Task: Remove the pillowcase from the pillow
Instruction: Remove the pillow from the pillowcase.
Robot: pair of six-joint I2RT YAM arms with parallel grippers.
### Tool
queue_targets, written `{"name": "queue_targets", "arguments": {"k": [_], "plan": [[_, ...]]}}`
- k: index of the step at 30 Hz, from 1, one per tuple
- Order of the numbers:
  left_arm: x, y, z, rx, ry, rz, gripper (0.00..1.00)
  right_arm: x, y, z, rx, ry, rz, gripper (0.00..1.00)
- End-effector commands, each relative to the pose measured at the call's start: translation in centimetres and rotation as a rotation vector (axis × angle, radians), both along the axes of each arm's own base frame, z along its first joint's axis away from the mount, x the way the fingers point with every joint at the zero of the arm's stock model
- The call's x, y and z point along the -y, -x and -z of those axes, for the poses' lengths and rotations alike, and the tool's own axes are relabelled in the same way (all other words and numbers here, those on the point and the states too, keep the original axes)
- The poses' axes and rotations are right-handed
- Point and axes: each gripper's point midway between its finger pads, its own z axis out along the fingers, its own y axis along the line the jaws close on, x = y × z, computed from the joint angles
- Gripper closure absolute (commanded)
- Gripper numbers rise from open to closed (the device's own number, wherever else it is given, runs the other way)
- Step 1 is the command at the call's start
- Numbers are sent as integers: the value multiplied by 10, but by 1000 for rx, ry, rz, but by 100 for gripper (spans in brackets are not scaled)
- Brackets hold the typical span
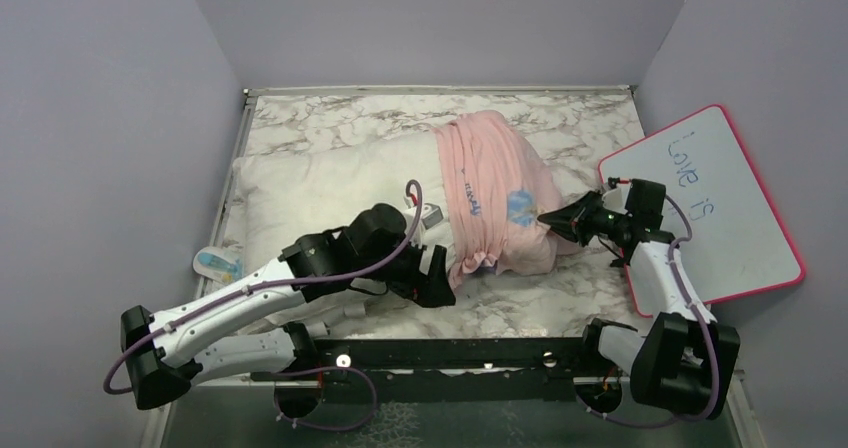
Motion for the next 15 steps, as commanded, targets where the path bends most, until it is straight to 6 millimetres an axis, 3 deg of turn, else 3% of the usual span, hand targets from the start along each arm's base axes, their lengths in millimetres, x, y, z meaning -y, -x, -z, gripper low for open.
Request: {"name": "queue_targets", "arguments": {"k": [1,4,10,13,15], "plan": [[-12,0,21,-11,-105,-282,17,8,-26,-29,151,48,35,87],[-22,-5,50,8,-166,-512,19,7,-25,-35,185,61,29,87],[-16,-26,68,49,62,-939,10,7,-19,-43,214,106,-16,86],[-13,-43,72,52,232,-1091,10,4,-15,-45,220,101,-42,86],[-15,-57,63,109,305,-1176,9,3,-12,-46,222,99,-52,86]]}}
